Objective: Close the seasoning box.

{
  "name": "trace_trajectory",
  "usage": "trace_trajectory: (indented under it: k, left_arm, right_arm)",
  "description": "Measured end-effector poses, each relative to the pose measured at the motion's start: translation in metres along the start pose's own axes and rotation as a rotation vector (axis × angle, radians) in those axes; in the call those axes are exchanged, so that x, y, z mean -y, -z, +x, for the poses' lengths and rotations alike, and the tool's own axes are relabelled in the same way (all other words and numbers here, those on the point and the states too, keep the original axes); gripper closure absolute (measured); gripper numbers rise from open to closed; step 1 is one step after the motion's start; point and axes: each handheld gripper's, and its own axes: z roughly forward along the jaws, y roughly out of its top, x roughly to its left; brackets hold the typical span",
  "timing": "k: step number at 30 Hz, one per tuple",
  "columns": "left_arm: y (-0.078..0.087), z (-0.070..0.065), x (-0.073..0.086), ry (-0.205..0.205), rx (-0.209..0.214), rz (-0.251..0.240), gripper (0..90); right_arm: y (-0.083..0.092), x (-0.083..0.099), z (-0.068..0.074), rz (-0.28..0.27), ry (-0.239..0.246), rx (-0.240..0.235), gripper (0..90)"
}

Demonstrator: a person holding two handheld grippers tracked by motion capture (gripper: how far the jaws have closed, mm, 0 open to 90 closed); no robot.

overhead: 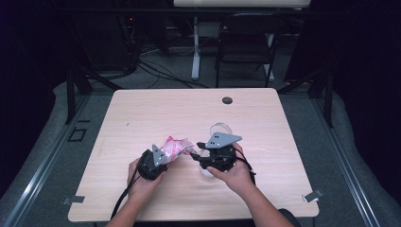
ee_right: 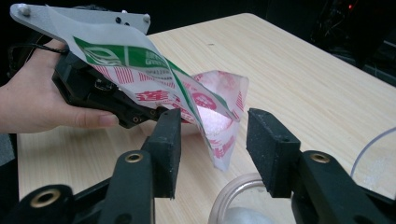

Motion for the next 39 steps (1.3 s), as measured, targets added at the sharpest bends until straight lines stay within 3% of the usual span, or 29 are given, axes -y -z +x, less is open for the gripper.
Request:
trace_trajectory:
  k: [15, 26, 31, 39]
  left_arm:
    - [0.001, -0.005, -0.002, -0.018, 0.022, -0.010, 60.6]
    - [0.004, -0.010, -0.002, -0.064, 0.011, -0.012, 60.6]
    - [0.007, -0.011, -0.002, -0.073, 0.001, -0.016, 60.6]
    - [0.010, -0.011, -0.001, -0.089, -0.014, -0.017, 60.7]
  right_arm:
    - [-0.003, -0.004, 0.006, 0.000, 0.059, 0.002, 48.9]
    - [-0.013, -0.005, 0.014, 0.019, 0.097, -0.028, 49.8]
    - [-0.018, -0.004, 0.016, 0.040, 0.100, -0.043, 56.3]
    - [-0.019, -0.002, 0.013, 0.041, 0.050, -0.062, 75.1]
